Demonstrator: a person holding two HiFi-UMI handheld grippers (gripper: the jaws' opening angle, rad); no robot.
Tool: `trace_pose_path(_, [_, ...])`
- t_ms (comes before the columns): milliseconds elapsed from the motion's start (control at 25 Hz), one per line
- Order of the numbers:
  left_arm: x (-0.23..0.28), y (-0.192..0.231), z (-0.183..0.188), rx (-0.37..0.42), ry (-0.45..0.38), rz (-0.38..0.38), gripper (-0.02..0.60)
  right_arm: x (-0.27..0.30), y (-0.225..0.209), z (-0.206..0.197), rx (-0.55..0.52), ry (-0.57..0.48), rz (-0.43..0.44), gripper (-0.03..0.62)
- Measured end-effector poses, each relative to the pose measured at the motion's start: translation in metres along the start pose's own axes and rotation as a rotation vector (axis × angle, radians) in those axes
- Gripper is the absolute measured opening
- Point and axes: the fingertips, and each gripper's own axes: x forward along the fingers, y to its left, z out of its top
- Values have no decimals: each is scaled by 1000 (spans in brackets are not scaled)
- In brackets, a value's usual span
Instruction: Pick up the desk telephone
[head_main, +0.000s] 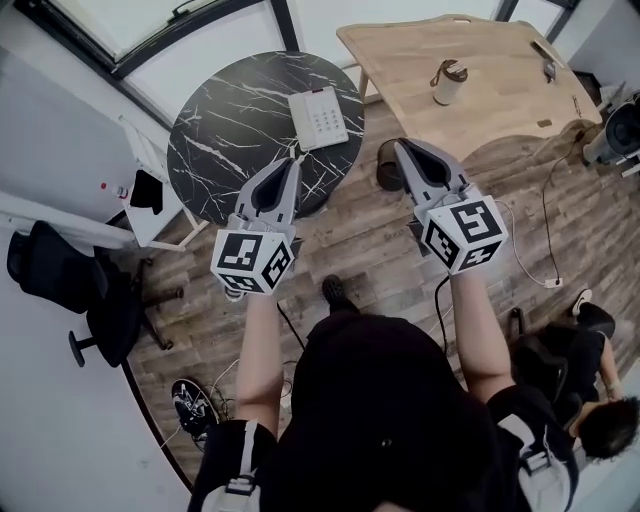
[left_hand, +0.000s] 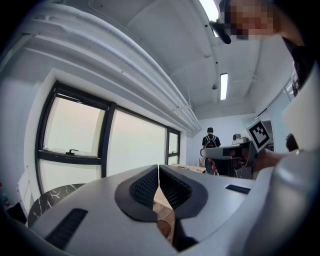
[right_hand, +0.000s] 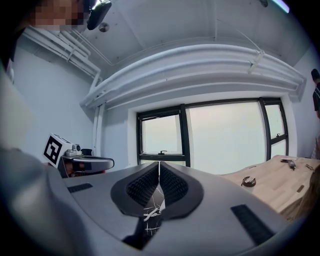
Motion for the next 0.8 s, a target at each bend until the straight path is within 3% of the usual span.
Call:
trace_pose_path(480, [28, 69, -7, 35, 17, -50, 21, 71, 10, -10, 3, 30, -60, 32])
trace_pose_path(800, [41, 87, -27, 4, 55, -74, 21, 88, 9, -29, 12, 97, -82, 32])
